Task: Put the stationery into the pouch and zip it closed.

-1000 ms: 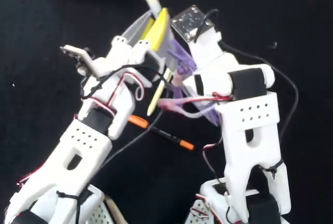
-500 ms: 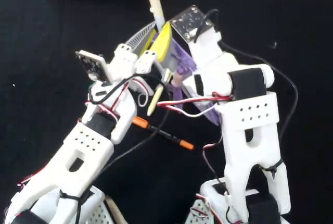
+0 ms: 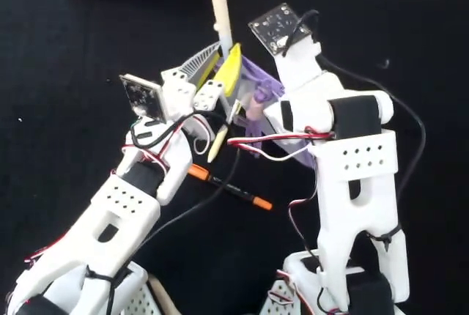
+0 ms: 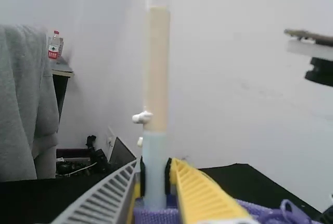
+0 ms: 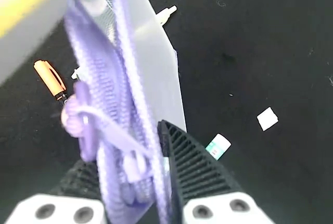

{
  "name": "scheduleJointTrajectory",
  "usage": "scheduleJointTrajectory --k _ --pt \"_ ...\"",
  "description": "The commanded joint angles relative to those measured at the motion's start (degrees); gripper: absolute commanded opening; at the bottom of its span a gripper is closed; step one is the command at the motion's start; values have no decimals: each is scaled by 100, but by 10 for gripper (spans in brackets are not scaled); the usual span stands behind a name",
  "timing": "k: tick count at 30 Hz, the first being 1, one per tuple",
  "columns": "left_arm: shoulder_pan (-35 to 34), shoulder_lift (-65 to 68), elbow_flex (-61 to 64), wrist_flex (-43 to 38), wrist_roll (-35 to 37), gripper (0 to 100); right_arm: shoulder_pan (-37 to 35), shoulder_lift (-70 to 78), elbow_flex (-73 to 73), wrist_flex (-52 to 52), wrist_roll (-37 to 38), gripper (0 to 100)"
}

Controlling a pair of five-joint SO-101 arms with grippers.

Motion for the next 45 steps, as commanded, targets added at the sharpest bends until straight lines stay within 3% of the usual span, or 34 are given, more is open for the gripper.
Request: scheduleJointTrajectory --k 1,16,20,26,33,45 --pt "13 -193 -295 589 185 139 114 48 -48 -88 -9 11" --pt "-242 -844 -769 1248 229 185 123 40 -66 -70 -9 11" --pt "-1007 -1231 -1051 2084 273 184 123 40 -66 -79 -26 11" --pt "-2334 -1389 -1349 3068 1002 188 123 40 -66 -97 -53 11" --pt "-2668 -255 -2949 5187 -211 187 123 40 -66 -53 -62 11" --pt "-2668 2936 -6062 6919 -2119 184 123 40 -462 554 -105 11"
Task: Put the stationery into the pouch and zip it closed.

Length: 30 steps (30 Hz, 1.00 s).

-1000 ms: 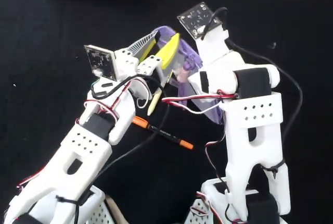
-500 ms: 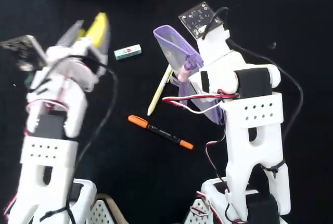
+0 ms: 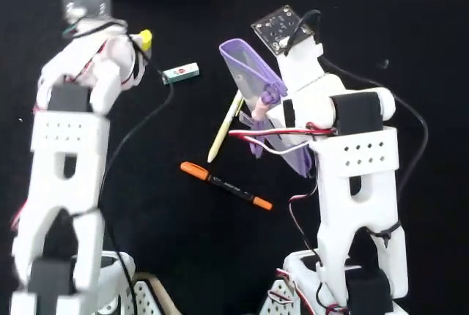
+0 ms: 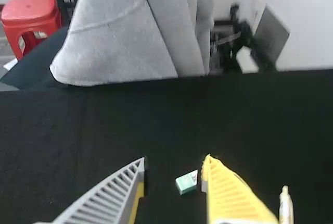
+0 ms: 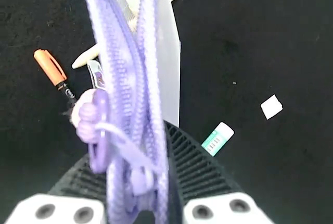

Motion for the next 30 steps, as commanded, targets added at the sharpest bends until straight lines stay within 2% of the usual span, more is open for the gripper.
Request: scheduleJointTrajectory --k 1,7,14,22,28,30 --pt "-40 1090 -1543 615 -413 184 62 -40 -268 141 -167 11" --pt "-13 2936 -4127 2022 -905 184 62 -40 -295 237 -211 11" --pt "22 4993 -6466 2567 -1785 184 62 -40 -295 237 -211 11" --pt "303 6927 -7908 3042 -3332 184 229 -40 -303 229 -211 11" --pt "462 8009 -8734 3051 -3578 180 686 -40 -303 211 -167 11" --pt "462 8290 -9024 3015 -3631 148 870 -40 -303 211 -158 11"
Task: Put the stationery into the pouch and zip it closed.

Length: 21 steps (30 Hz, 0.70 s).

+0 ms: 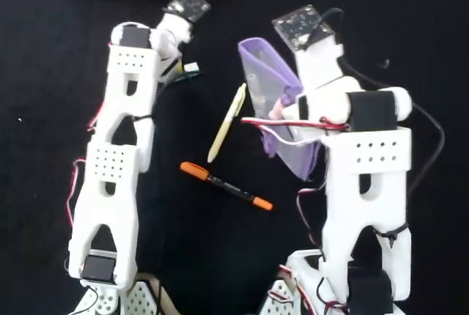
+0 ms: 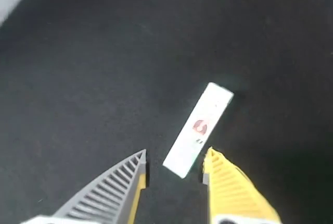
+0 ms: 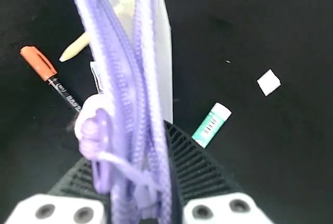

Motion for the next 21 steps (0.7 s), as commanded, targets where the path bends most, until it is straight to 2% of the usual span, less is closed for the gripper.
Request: scheduleJointTrajectory --k 1,4,6,9,14,21 --pt "40 255 -778 0 -273 125 343 -48 -251 0 9 11" --pt "84 633 -1095 35 -738 62 501 -48 -251 0 176 11" --pt "84 826 -1262 18 -835 56 580 -48 -251 -9 202 11" --pt "48 1064 -1446 -35 -870 107 589 -48 -251 -9 202 11" --pt "-4 1354 -1481 -176 -862 245 545 -48 -251 -9 185 11" --pt "-4 1415 -1490 -88 -862 260 571 -48 -251 -9 176 11"
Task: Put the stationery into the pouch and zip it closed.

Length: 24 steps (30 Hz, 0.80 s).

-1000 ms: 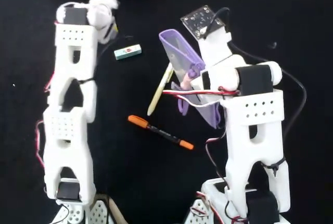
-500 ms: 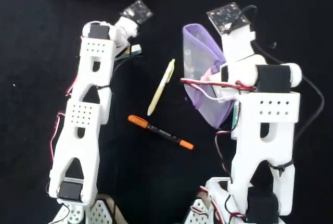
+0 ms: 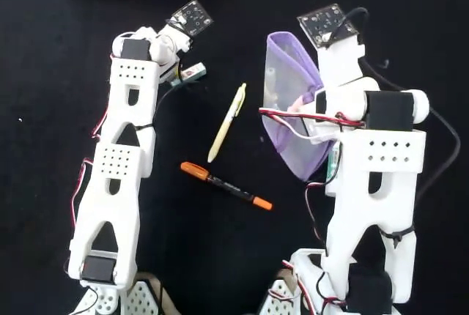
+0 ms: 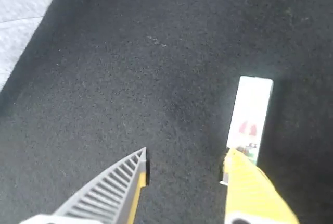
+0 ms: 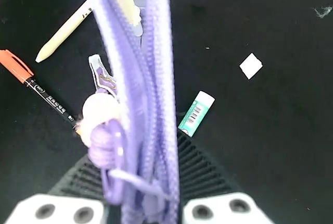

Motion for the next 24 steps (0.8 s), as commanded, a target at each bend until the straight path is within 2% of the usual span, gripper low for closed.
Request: scheduleJointTrajectory --k 1,14,18,24 --pt "66 105 48 132 -35 260 79 -48 -251 -9 9 11" --pt "514 44 -374 1811 -141 259 97 -48 -251 9 35 11" --pt "567 35 -374 1433 308 259 97 -48 -251 -9 26 11" --pt "576 105 -356 923 290 259 97 -48 -251 -9 35 11"
